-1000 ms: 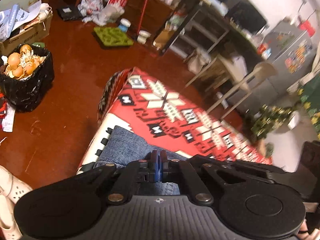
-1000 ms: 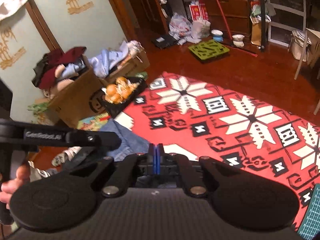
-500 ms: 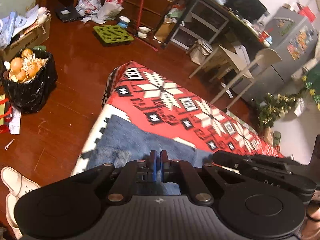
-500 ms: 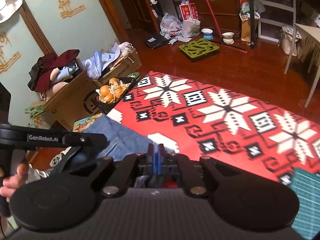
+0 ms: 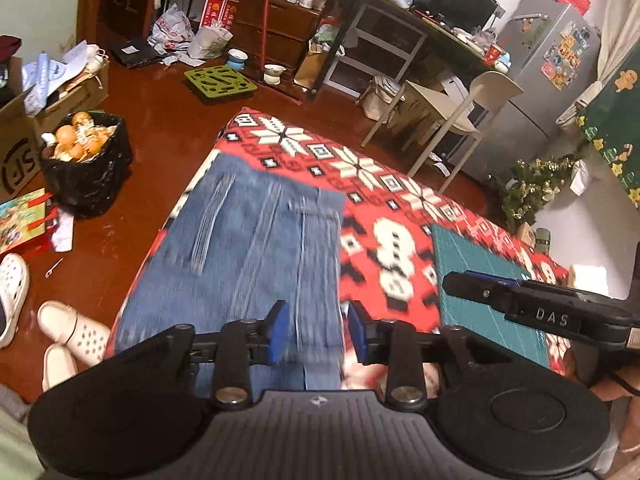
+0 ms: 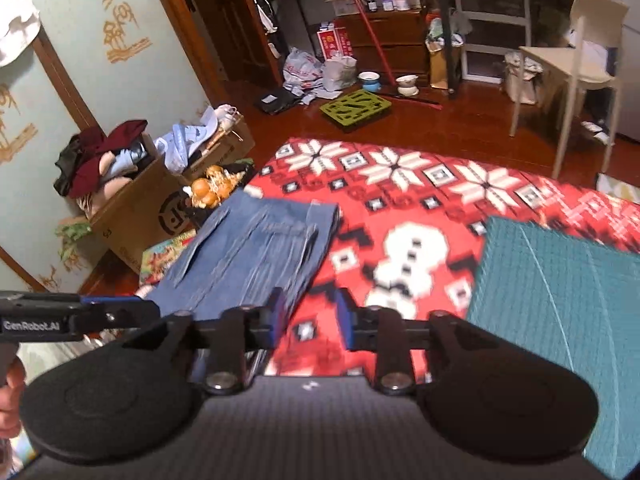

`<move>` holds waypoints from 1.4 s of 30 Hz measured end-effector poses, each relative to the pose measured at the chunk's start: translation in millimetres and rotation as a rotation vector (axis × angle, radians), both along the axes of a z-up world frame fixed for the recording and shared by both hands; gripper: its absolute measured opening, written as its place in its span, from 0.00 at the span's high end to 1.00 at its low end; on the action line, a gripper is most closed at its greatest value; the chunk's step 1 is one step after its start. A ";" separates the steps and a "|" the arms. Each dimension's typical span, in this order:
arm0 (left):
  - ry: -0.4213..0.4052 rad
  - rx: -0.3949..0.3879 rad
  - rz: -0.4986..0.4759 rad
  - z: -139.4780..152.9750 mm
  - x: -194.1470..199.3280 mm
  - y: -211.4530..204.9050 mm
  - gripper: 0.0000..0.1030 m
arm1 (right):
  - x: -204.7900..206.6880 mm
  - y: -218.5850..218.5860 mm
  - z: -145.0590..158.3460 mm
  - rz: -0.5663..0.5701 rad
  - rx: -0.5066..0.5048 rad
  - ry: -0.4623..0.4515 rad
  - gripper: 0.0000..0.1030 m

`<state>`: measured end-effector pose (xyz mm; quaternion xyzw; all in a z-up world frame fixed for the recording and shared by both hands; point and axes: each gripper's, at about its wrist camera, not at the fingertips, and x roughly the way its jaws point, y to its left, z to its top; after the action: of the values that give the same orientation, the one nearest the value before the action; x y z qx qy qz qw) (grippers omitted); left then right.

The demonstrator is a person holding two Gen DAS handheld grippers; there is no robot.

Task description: Fold clothes

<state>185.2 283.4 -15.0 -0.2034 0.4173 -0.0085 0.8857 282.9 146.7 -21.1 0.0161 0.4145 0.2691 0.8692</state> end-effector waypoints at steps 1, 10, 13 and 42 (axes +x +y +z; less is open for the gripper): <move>-0.008 0.001 -0.002 2.9 -12.7 -3.9 0.57 | -15.3 -1.0 3.8 0.005 -0.009 -0.017 0.56; -0.029 0.109 0.045 9.7 -96.9 -27.8 0.34 | -132.3 -2.0 29.0 -0.003 -0.083 -0.100 0.06; -0.014 0.158 0.077 8.2 -115.4 -32.3 0.31 | -154.4 -0.6 36.0 -0.017 -0.100 -0.110 0.01; 0.028 0.328 0.252 42.2 -169.4 -52.5 0.16 | -224.3 13.4 70.2 -0.079 -0.262 -0.117 0.01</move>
<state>15.8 230.8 27.2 -0.1072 0.3969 0.1731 0.8950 58.7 160.1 49.1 -0.0971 0.3936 0.1789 0.8965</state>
